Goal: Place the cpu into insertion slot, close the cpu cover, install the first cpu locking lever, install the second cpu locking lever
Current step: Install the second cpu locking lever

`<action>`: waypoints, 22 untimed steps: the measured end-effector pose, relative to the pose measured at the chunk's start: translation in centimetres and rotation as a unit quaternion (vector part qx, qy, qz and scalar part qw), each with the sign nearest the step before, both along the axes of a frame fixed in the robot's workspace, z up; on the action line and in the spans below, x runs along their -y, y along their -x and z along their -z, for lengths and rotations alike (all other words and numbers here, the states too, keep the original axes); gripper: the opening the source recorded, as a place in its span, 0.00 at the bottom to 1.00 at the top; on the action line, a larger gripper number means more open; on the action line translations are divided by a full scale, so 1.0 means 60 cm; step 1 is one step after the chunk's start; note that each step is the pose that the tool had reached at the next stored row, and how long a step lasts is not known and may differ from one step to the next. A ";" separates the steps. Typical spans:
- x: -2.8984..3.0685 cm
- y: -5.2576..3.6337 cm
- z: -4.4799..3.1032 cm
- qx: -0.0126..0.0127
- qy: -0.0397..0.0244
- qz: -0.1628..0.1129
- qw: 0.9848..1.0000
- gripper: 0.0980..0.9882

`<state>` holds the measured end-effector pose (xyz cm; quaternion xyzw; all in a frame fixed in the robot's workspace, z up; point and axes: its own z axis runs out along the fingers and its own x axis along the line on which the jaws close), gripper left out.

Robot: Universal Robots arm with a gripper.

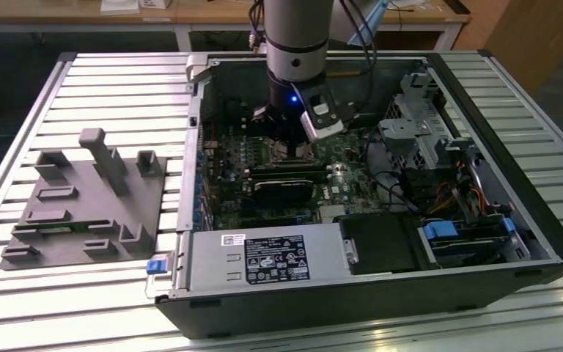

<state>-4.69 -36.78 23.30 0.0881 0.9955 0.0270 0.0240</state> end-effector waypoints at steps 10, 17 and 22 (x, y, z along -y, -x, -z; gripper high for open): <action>0.0071 0.010 0.006 0.000 -0.008 0.000 1.000 0.01; 0.0091 0.011 0.007 0.000 -0.009 0.000 1.000 0.01; 0.0097 0.011 0.009 0.000 -0.009 0.000 1.000 0.01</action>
